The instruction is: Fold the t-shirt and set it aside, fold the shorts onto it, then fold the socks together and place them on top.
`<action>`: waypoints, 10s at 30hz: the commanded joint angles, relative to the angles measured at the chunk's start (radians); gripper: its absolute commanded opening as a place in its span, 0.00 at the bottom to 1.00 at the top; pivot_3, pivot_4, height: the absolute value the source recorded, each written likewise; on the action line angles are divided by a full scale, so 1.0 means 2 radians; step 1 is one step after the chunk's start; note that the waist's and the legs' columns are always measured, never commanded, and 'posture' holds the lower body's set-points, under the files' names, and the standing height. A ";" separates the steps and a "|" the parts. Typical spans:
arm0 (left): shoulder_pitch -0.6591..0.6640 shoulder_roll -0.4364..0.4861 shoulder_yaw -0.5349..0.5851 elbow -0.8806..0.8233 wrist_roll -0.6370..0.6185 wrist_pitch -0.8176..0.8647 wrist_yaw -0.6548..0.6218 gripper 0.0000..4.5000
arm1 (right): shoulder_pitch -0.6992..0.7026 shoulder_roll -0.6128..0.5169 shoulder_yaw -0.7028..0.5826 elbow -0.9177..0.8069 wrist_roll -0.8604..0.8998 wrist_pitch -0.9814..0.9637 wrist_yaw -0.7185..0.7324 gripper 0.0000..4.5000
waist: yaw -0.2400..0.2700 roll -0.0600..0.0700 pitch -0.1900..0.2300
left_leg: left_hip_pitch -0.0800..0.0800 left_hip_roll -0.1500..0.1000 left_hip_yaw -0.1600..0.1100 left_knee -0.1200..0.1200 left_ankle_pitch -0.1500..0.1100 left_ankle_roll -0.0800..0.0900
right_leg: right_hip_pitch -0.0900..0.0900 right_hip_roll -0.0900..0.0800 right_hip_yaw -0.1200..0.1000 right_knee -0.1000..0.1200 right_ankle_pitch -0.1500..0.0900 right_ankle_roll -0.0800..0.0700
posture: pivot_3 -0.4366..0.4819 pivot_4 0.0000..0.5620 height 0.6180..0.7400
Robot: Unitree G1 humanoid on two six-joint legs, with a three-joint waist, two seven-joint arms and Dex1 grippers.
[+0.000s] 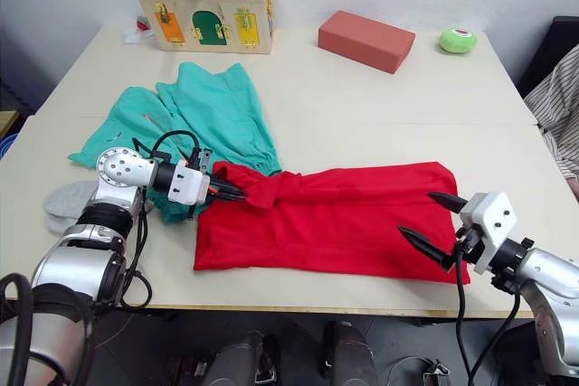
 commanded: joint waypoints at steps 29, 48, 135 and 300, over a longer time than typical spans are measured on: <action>0.279 0.033 0.025 -0.511 -0.017 0.290 0.205 0.98 | 0.000 -0.003 -0.005 -0.003 0.003 -0.010 0.017 1.00 | 0.005 0.000 0.000 | 0.001 0.001 0.000 0.000 -0.001 0.000 | 0.001 0.000 0.002 0.000 0.000 0.000 | 0.48 0.27 1.00; 0.244 -0.010 -0.050 -0.460 0.082 0.302 0.339 0.94 | -0.030 0.000 0.005 -0.024 0.010 -0.002 0.018 1.00 | 0.008 0.000 0.000 | 0.002 0.001 0.000 0.000 -0.001 0.000 | 0.001 0.000 0.002 0.000 0.000 0.000 | 0.48 0.27 1.00; 0.289 0.063 -0.009 -0.478 -0.069 0.282 0.148 0.62 | -0.004 0.008 0.011 -0.029 0.008 0.002 0.004 1.00 | 0.001 0.000 0.000 | 0.002 0.001 0.001 0.000 -0.001 0.000 | 0.001 0.000 0.002 -0.001 0.000 0.000 | 0.48 0.27 1.00; 0.430 0.053 0.082 -0.715 -0.228 0.564 0.241 0.00 | -0.059 0.097 0.132 -0.051 -0.071 -0.050 -0.093 0.01 | -0.013 -0.002 -0.008 | 0.004 0.002 0.002 -0.008 -0.002 -0.002 | 0.001 0.000 0.003 -0.005 0.000 -0.001 | 0.48 0.27 1.00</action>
